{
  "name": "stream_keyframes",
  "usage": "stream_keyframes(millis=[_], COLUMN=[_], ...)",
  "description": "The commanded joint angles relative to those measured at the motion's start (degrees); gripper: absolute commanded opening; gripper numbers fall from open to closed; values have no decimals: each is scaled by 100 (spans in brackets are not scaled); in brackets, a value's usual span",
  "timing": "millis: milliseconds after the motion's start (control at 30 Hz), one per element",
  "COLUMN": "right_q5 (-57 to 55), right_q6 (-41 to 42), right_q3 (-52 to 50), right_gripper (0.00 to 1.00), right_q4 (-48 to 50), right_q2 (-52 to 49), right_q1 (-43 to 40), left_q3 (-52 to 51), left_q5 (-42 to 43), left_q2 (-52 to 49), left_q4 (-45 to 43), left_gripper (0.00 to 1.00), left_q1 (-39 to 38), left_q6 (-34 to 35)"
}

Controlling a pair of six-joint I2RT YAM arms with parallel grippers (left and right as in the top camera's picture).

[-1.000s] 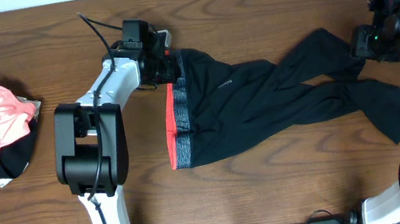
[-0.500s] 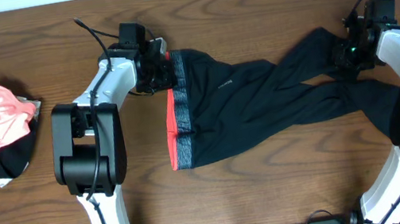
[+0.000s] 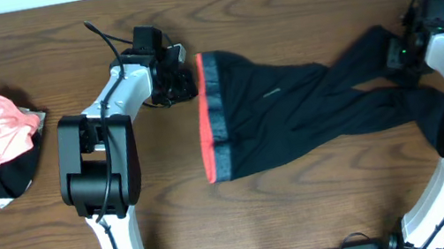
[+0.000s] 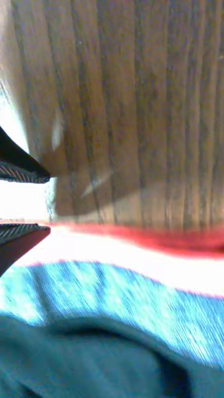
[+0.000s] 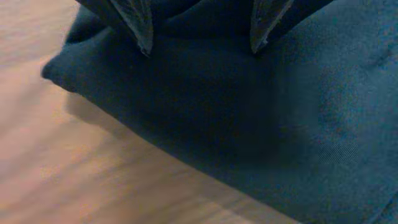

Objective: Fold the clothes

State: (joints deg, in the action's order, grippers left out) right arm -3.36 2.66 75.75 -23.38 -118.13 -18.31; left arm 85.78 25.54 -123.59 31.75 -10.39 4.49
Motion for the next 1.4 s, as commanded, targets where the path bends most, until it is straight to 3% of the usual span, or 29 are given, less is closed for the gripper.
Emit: stream_keyframes(millis=[0, 233, 433, 533, 667, 967, 1367], right_q5=[-632, -667, -675, -636, -243, 632, 1917], right_q6=[79, 74, 83, 295, 476, 520, 527], right_q3=[105, 962, 1845, 1923, 1790, 1440, 850], right_gripper=[50, 55, 59, 67, 68, 69, 69], right_q4=[76, -155, -1443, -2026, -2468, -2205, -1600], right_q2=[-212, -210, -210, -210, -212, -216, -717], right_q1=[-278, -457, -472, -553, -833, -1502, -1591], left_q3=[9, -11, -11, -11, -11, -11, -11], left_q5=[37, 37, 87, 83, 83, 83, 83], left_q2=[-125, -125, -125, -125, -125, -125, -125], left_q4=[66, 238, 293, 280, 247, 251, 280], left_gripper=[23, 23, 24, 25, 27, 27, 28], left_q1=[-2, -2, -48, -92, -111, -111, -111], left_q6=[31, 31, 26, 24, 26, 26, 26])
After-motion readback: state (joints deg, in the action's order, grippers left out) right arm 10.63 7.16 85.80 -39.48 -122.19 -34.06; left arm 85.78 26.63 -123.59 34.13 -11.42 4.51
